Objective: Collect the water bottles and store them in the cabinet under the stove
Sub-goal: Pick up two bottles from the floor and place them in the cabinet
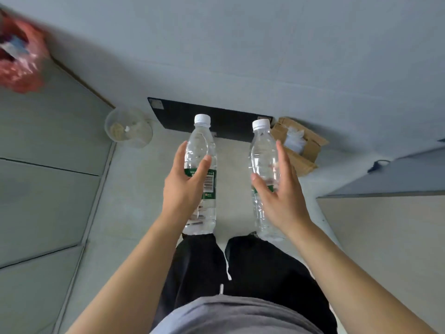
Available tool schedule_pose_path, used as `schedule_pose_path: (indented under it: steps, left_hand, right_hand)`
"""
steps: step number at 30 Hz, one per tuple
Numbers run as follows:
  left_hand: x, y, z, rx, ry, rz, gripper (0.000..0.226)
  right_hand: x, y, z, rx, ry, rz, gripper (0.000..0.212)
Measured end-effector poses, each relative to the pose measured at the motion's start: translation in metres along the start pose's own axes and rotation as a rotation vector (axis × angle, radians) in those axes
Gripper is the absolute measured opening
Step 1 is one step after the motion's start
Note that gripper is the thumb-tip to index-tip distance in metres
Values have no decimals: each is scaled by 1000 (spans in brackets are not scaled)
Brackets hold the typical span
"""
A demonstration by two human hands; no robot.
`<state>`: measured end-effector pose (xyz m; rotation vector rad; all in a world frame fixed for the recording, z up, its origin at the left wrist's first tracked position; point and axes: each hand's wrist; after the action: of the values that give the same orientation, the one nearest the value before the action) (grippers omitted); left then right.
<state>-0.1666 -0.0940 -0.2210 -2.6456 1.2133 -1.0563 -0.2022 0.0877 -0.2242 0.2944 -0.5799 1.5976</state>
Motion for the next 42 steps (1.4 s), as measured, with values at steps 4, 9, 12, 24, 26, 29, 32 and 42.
schedule_pose_path:
  steps: [4,9,12,24,26,29,32,42]
  left_hand:
    - [54,-4,-8,-19,14,-67,56]
    - [140,14,-1,-51,-17,-158,62]
    - [194,19,20,-40,3,-269,65]
    - [347,-66,177,506,-179,-943,68]
    - [358,-85,194,588,-208,-1046,68]
    - [371,-110,219,718,-202,-1172,68]
    - [380,-130,243,861,-244,-1281,69]
    - [402,-194,282,1352,-325,-1656,67]
  right_hand:
    - [-8,-8,47,97,4,48,73]
    - [-62,-18,112,221,9,93,75]
    - [-111,-30,151,333,8,182,77]
    - [-294,-150,249,758,-128,840,75]
    - [-319,-177,256,812,-145,978,74]
    - [-355,-216,264,877,-144,1169,75]
    - [-389,-251,270,960,-185,1320,74]
    - [-476,-384,294,1247,-341,1855,72]
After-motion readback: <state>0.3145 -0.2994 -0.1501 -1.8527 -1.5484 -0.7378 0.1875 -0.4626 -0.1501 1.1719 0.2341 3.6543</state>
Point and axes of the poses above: each hand's wrist, its own y-axis towards the middle knuckle, its own x-axis out of the back of the hand, z = x × y, and after that the axes turned 13 degrees about -z, right-handed
